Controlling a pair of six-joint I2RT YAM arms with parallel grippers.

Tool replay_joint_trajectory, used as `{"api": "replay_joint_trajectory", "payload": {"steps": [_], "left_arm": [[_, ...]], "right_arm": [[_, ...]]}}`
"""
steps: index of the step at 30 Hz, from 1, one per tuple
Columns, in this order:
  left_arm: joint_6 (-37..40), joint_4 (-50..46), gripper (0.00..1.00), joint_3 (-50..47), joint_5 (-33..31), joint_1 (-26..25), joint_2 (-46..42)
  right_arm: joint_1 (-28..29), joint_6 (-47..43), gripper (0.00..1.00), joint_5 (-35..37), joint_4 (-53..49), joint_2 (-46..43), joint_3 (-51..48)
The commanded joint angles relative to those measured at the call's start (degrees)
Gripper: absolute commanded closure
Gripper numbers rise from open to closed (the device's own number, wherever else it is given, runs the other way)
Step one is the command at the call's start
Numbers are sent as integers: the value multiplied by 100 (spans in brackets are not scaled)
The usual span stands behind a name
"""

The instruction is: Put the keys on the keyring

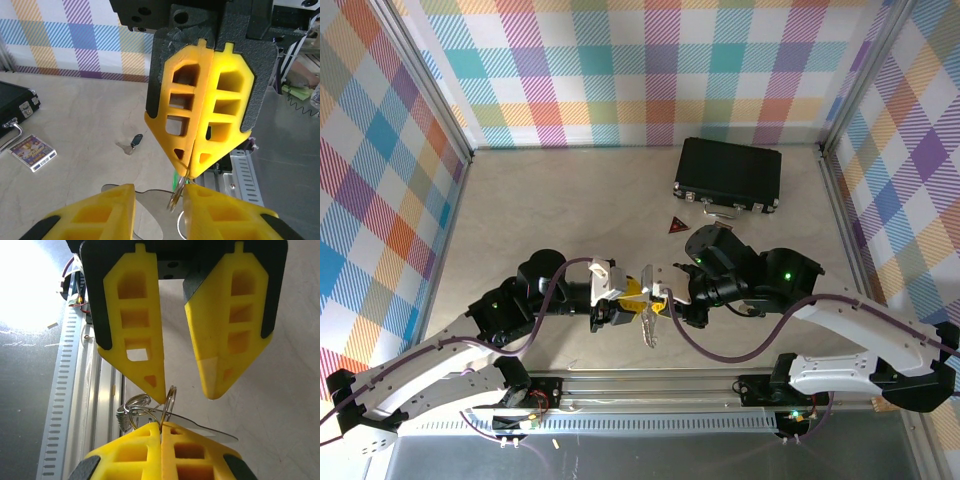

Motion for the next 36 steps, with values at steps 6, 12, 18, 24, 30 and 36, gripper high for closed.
{"api": "replay_joint_trajectory", "payload": {"steps": [6, 12, 18, 24, 30, 36], "left_arm": [[7, 433, 83, -174, 272, -58, 72], [-20, 542, 100, -248, 363, -71, 13], [-626, 1816, 100, -773, 121, -67, -409], [-1282, 2983, 100, -1176, 366, -67, -504], [-1686, 3877, 100, -1479, 519, -67, -449], [-1758, 4190, 100, -1623, 592, -67, -493]], "right_arm": [[-5, -20, 100, -277, 254, 11, 105], [-7, -48, 100, -201, 261, 56, 138], [-7, 191, 86, 49, 618, -137, -34], [-5, 396, 71, 23, 899, -303, -254], [-8, 480, 72, 84, 1038, -436, -419], [-7, 596, 72, 52, 1087, -735, -563]]}}
